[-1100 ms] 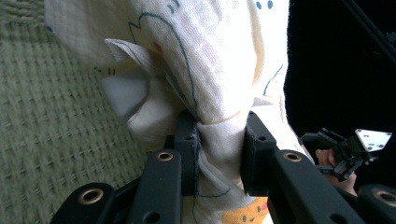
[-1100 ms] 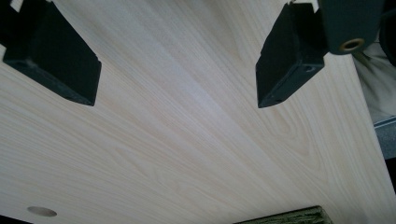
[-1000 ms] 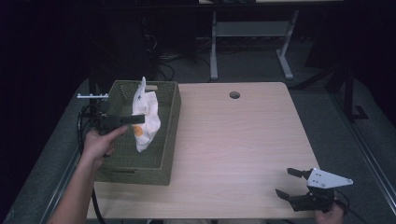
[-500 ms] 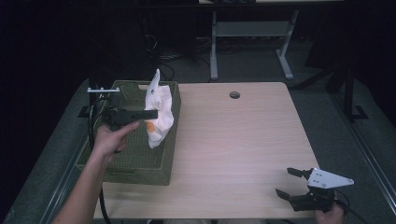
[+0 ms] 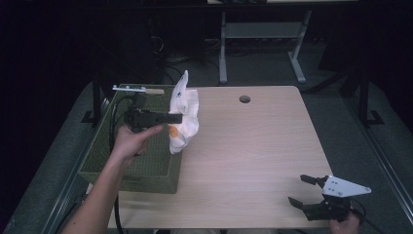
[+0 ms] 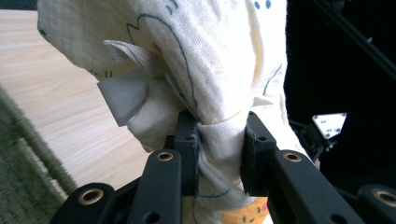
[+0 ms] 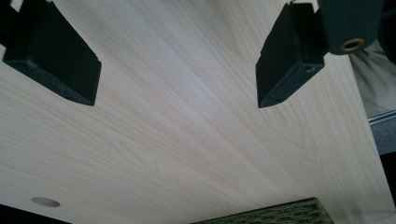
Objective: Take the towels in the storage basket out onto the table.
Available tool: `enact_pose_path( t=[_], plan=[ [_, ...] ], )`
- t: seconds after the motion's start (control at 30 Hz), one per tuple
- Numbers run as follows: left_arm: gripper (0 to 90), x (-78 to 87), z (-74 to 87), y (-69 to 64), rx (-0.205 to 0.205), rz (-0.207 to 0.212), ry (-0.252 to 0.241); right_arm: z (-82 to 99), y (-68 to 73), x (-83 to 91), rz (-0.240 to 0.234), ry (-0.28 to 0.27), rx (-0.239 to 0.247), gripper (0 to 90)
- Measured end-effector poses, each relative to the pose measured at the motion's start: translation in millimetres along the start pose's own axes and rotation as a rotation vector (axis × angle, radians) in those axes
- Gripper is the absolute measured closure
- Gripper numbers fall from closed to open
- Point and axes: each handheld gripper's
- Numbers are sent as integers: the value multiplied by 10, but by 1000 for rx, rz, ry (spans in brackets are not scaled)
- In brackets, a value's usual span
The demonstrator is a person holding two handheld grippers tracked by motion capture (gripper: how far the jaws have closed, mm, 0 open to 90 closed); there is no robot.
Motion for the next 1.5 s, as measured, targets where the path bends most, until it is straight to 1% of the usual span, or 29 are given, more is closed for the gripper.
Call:
enact_pose_path(
  t=[0.13,0.27,0.43,0.57,0.67,0.73,0.87,0.93,0.97,1.03,1.07,1.13,1.3,1.37,1.5],
  plan=[
    [723,-136,-44,-58,-17,19,21,-1,6,-1,-3,-1,-8,138],
    [723,-275,-74,-110,-35,21,53,-1,5,3,-6,-2,-7,138],
    [723,-406,-111,-167,-57,29,76,-2,4,3,-7,-5,-6,138],
    [723,-527,-135,-216,-80,28,105,-3,1,1,-8,-8,-1,138],
    [723,-624,-160,-257,-106,30,135,-3,3,0,-9,-8,1,138],
    [723,-701,-178,-293,-115,32,142,-3,2,1,-9,-9,1,138],
    [723,-868,-203,-356,-136,31,171,-4,2,4,-10,-12,2,138],
    [723,-953,-207,-381,-152,26,190,-4,1,6,-12,-12,3,138],
    [723,-996,-208,-395,-151,21,196,-5,0,6,-12,-14,6,138],
    [723,-1076,-209,-416,-173,10,218,-5,0,8,-13,-14,6,138],
    [723,-1118,-207,-425,-177,6,226,-6,1,11,-13,-15,5,138],
    [723,-1205,-203,-437,-195,-12,255,-6,-1,14,-12,-18,4,138],
    [722,-1413,-187,-452,-211,-34,300,-5,7,14,-15,-15,2,138],
    [723,-1495,-181,-459,-228,-52,329,-7,9,12,-16,-18,3,138],
    [721,-1653,-146,-463,-235,-78,368,-8,6,17,-17,-18,5,138]
  ],
)
Point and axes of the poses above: each handheld gripper's, and its own axes: x roughly backward along the jaws, z roughly out of its underside, y roughly to its left, and after that the axes turned 12 degrees about -x, right-handed
